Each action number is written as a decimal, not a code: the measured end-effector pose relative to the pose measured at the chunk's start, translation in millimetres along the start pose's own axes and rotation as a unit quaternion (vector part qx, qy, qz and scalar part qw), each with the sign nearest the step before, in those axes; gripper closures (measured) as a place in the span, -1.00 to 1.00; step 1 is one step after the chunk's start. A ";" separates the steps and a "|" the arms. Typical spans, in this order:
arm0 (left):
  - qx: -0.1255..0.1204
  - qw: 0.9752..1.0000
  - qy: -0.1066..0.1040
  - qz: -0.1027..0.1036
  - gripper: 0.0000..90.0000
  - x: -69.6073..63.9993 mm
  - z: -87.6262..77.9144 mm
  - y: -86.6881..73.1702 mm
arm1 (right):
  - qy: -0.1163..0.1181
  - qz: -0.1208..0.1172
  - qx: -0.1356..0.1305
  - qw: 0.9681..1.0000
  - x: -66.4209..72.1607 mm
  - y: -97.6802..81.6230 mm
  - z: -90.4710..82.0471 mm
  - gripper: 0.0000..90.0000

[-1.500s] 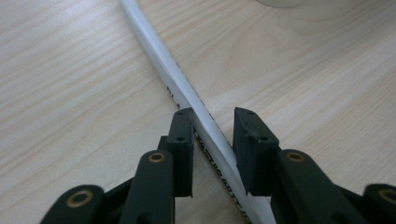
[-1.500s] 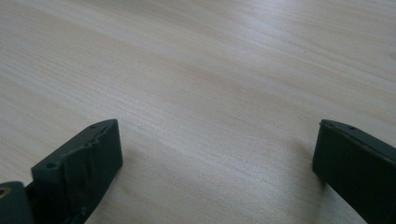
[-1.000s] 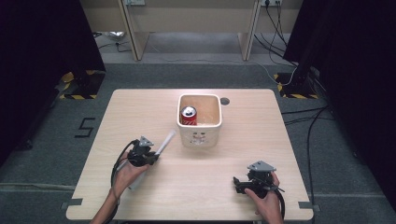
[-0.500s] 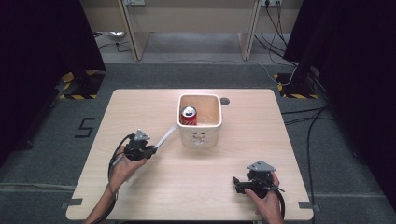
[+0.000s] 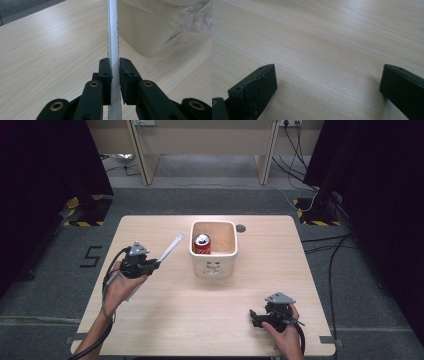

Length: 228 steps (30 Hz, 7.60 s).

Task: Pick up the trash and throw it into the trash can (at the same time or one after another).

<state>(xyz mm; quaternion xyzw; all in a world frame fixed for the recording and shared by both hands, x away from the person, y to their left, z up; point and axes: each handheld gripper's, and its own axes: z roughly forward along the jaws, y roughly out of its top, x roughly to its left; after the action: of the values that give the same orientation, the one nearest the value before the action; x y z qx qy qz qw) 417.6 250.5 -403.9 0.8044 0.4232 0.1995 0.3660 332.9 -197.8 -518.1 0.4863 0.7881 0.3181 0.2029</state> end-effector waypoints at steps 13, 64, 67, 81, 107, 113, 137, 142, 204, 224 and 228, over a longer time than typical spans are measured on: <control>-0.044 0.999 -0.023 0.008 0.77 -3.2 -22.8 47.0 | 0.000 0.000 -0.001 1.000 0.0 0.0 0.0 -0.97; -0.079 0.990 -0.108 0.033 0.76 -88.4 62.7 183.9 | 0.001 -0.001 0.000 1.000 0.0 0.0 -0.2 -0.97; -0.081 0.990 -0.110 0.031 0.76 -92.8 71.1 188.3 | 0.002 0.000 0.001 1.000 0.3 0.0 -0.2 -0.97; -0.082 0.990 -0.112 0.008 0.76 -102.7 103.4 201.2 | 0.003 -0.001 0.000 1.000 0.4 0.0 0.0 -0.97; -0.076 0.993 -0.092 0.004 0.76 -116.3 142.2 203.2 | 0.005 -0.002 0.000 1.000 0.8 0.0 -0.2 -0.98; -0.071 0.993 -0.091 0.009 0.75 -119.1 144.2 202.8 | 0.006 -0.003 0.000 1.000 0.8 0.0 -0.2 -0.98; -0.041 0.996 -0.081 0.016 0.69 -109.7 142.7 189.5 | 0.006 -0.003 0.000 1.000 0.8 0.0 -0.1 -0.98; -0.038 0.996 -0.077 0.016 0.68 -107.4 139.7 187.5 | 0.006 -0.003 0.000 1.000 0.8 0.0 -0.1 -0.98; -0.083 0.991 -0.101 -0.003 -0.36 -68.2 24.8 106.2 | 0.005 -0.004 0.000 1.000 0.6 -0.1 0.1 -0.98; -0.085 0.992 -0.093 -0.024 -0.59 -46.2 2.2 62.6 | 0.005 -0.005 0.000 1.000 0.6 -0.1 0.1 -0.98; -0.090 0.991 -0.098 -0.024 -0.60 -47.6 0.9 55.4 | 0.005 -0.004 0.000 1.000 0.7 -0.1 0.1 -0.98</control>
<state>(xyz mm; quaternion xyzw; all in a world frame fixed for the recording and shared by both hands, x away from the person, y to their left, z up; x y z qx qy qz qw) 421.1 190.0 -363.0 0.7732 0.3849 0.1481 0.4817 332.6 -197.2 -518.2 0.4813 0.7914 0.3194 0.1999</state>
